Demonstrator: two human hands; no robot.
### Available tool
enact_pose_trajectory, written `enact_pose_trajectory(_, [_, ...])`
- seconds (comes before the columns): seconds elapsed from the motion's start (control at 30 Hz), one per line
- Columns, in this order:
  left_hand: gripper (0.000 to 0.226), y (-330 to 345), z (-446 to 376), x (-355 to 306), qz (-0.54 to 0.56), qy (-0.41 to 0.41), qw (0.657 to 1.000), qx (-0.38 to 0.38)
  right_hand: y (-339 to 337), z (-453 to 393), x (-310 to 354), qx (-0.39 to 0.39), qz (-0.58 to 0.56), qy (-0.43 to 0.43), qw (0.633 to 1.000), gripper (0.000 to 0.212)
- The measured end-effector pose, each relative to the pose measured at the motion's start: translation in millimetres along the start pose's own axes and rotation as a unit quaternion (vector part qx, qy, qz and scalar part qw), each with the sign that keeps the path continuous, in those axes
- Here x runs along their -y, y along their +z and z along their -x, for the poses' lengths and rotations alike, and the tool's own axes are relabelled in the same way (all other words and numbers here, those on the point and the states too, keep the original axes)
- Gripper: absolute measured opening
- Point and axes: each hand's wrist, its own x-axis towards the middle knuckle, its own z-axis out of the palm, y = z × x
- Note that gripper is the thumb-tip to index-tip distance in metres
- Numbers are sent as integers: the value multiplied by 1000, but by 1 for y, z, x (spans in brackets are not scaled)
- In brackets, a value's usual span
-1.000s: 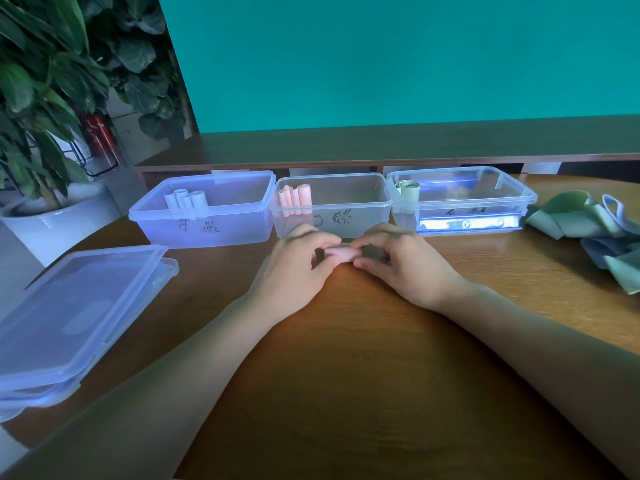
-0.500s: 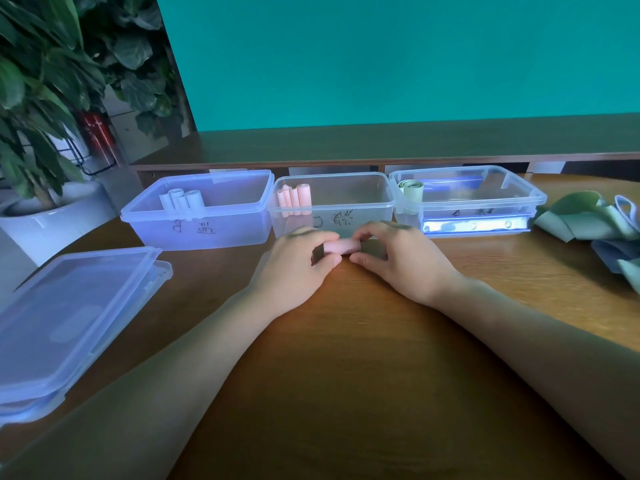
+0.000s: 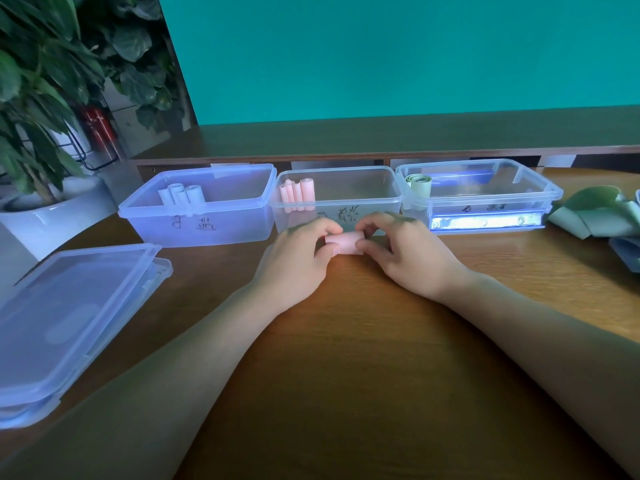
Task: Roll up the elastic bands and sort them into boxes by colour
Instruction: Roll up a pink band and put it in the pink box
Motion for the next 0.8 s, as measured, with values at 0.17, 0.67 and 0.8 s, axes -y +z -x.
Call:
enact_pose_trajectory(0.17, [35,-2,4,-2,9,26,1000,10,-4,4,4,3,-5,-1,1000,26])
enact_pose_trajectory(0.67, [26,-11,14,-8,250,-32,967,38,-22,22,23,-31,-299,80,950,24])
enact_pose_trajectory(0.8, [23,-13,13,-15,306,-40,951,0,-28,11,32,-74,-309,78,945,19])
